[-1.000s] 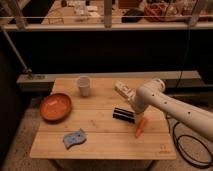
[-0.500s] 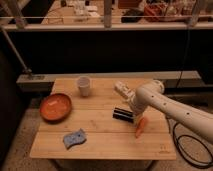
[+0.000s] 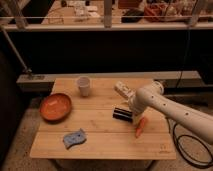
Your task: Place the eraser on the white sponge
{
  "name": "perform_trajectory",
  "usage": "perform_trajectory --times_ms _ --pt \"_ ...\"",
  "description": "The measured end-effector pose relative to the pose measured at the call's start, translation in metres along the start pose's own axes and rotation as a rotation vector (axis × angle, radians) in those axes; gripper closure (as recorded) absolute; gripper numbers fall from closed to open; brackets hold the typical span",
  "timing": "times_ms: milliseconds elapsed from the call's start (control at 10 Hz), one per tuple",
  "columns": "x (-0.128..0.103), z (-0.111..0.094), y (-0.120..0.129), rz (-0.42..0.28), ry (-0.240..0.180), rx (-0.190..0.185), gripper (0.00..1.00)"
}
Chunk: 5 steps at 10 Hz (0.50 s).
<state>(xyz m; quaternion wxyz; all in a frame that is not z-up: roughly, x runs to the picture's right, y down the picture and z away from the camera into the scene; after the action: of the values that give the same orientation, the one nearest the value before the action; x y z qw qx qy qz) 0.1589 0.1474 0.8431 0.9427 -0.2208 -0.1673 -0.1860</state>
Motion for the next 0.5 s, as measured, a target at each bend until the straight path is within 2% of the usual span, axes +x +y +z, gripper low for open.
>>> perform_trajectory --times_ms 500 --pt "0.0046 0.0099 0.0070 0.001 -0.023 0.001 0.20"
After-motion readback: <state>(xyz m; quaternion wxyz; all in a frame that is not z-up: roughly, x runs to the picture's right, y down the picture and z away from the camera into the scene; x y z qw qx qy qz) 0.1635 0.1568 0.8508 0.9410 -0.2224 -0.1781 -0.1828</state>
